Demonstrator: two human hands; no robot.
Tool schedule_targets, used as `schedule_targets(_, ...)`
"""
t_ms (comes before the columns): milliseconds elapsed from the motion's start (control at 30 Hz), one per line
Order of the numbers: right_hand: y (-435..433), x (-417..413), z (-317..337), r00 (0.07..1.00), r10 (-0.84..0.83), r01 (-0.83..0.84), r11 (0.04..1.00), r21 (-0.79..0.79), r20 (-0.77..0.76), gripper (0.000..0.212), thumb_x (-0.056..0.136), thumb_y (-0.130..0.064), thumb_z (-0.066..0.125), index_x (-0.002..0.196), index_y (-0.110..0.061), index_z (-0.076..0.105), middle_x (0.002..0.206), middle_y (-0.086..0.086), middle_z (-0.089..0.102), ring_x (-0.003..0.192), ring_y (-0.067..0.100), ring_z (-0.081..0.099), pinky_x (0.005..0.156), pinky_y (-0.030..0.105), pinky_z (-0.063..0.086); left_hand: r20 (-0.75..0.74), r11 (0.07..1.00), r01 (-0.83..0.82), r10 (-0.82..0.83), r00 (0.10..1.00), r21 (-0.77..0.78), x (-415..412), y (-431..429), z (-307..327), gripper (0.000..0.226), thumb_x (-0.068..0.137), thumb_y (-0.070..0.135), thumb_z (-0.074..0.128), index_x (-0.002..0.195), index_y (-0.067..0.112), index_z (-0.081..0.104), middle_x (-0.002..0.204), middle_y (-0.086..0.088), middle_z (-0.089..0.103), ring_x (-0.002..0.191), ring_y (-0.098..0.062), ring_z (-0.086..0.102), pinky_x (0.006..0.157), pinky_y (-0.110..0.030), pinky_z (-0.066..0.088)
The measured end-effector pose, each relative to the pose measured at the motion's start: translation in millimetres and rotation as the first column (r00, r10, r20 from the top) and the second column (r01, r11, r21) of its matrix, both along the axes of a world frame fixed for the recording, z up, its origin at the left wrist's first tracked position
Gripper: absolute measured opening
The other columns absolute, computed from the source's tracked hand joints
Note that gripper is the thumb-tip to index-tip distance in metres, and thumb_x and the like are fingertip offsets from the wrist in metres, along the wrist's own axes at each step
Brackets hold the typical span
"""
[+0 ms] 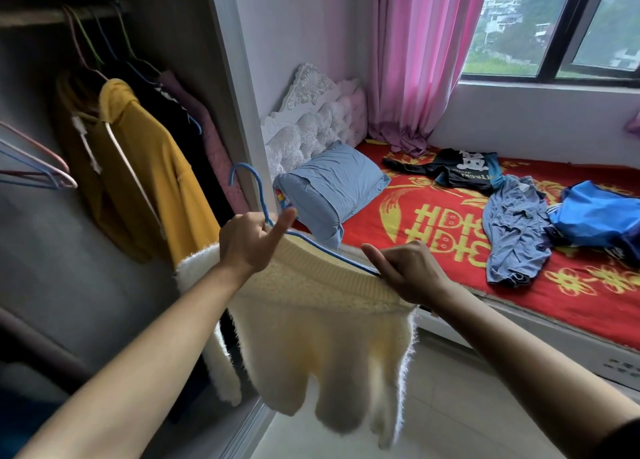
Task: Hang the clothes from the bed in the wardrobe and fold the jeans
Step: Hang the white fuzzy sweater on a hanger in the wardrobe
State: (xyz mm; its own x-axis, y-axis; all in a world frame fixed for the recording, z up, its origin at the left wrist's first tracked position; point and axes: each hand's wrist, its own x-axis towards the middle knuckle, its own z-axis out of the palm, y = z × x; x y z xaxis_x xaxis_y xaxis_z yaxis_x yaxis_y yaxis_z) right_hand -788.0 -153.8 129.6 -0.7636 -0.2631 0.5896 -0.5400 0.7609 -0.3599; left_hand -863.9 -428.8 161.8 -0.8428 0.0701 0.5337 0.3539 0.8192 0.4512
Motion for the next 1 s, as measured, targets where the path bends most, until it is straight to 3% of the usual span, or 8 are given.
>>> schedule_targets(100, 12, 2, -1, 1.000, 0.023, -0.024, 0.994, 0.111, 0.007, 0.064, 0.102, -0.052, 0.038, 0.048, -0.018, 0.032, 0.041, 0.001, 0.030, 0.036, 0.012, 0.024, 0.041, 0.031, 0.025, 0.012, 0.995, -0.066, 0.067, 0.998, -0.069, -2, 4, -7, 0.078, 0.072, 0.083, 0.041, 0.040, 0.013, 0.032, 0.037, 0.002, 0.037, 0.047, -0.024, 0.052, 0.050, -0.029, 0.028)
schedule_targets(233, 44, 10, -10, 0.993, 0.097, -0.058, 0.906, 0.419, -0.073, 0.065, 0.104, -0.054, 0.034, 0.051, -0.017, 0.043, 0.043, -0.001, 0.038, 0.036, 0.015, 0.034, 0.037, 0.033, 0.033, 0.031, 0.950, -0.003, 0.013, 0.999, -0.312, -11, -11, -10, 0.054, 0.071, 0.058, 0.034, 0.042, 0.012, 0.039, 0.045, -0.003, 0.050, 0.059, -0.032, 0.059, 0.054, -0.028, 0.036)
schedule_targets(333, 57, 8, -4, 0.991, 0.079, -0.021, 0.891, 0.453, -0.110, 0.065, 0.105, -0.054, 0.030, 0.053, -0.018, 0.045, 0.045, -0.003, 0.040, 0.037, 0.012, 0.032, 0.040, 0.027, 0.026, -0.031, 0.840, 0.068, -0.100, 0.995, -0.538, -6, -17, -19, 0.051, 0.071, 0.051, 0.036, 0.042, 0.012, 0.051, 0.044, -0.006, 0.056, 0.049, -0.030, 0.060, 0.050, -0.025, 0.041)
schedule_targets(400, 56, 5, 0, 0.994, 0.068, -0.024, 0.907, 0.421, -0.090, 0.067, 0.105, -0.055, 0.027, 0.054, -0.017, 0.047, 0.046, -0.003, 0.041, 0.036, 0.013, 0.035, 0.039, 0.028, 0.030, -0.071, 0.838, 0.076, -0.135, 0.988, -0.540, -7, -13, -20, 0.050, 0.073, 0.048, 0.037, 0.041, 0.012, 0.049, 0.041, -0.005, 0.053, 0.044, -0.029, 0.058, 0.048, -0.024, 0.038)
schedule_targets(600, 15, -7, 8, 0.998, -0.015, 0.026, 0.979, 0.200, -0.056, 0.066, 0.103, -0.059, 0.030, 0.055, -0.016, 0.044, 0.048, -0.003, 0.043, 0.040, 0.015, 0.039, 0.043, 0.034, 0.038, 0.094, 0.970, 0.164, -0.149, 0.984, -0.180, -4, 18, -10, 0.055, 0.081, 0.062, 0.034, 0.050, 0.019, 0.045, 0.045, 0.006, 0.048, 0.039, -0.009, 0.041, 0.046, -0.024, 0.023)
schedule_targets(700, -9, -15, 3, 1.000, -0.010, 0.005, 0.983, 0.183, 0.028, 0.057, 0.098, -0.065, 0.033, 0.064, -0.020, 0.043, 0.057, 0.004, 0.054, 0.051, 0.023, 0.048, 0.051, 0.037, 0.038, 0.224, 0.976, 0.192, -0.210, 0.952, 0.099, 0, 28, -8, 0.066, 0.080, 0.075, 0.052, 0.047, 0.018, 0.040, 0.039, 0.006, 0.034, 0.038, -0.010, 0.032, 0.045, -0.029, 0.025)
schedule_targets(867, -6, -23, -6, 0.990, -0.070, 0.020, 0.931, 0.365, 0.124, 0.061, 0.091, -0.071, 0.030, 0.109, -0.020, 0.060, 0.098, 0.002, 0.064, 0.085, 0.021, 0.058, 0.071, 0.033, 0.046, 0.341, 0.810, 0.174, -0.417, 0.842, 0.561, 8, 20, -11, 0.051, 0.066, 0.060, 0.082, 0.049, 0.020, 0.056, 0.052, 0.010, 0.047, 0.051, -0.007, 0.041, 0.050, -0.023, 0.035)
schedule_targets(1000, -5, -29, -3, 0.993, -0.104, 0.074, 0.907, 0.414, 0.052, 0.049, 0.099, -0.059, 0.031, 0.105, -0.027, 0.068, 0.099, -0.002, 0.057, 0.090, 0.021, 0.052, 0.078, 0.039, 0.045, 0.392, 0.675, 0.215, -0.624, 0.676, 0.706, 12, 10, -16, 0.032, 0.065, 0.027, 0.089, 0.081, 0.005, 0.074, 0.073, -0.002, 0.067, 0.067, -0.011, 0.058, 0.061, -0.021, 0.050)
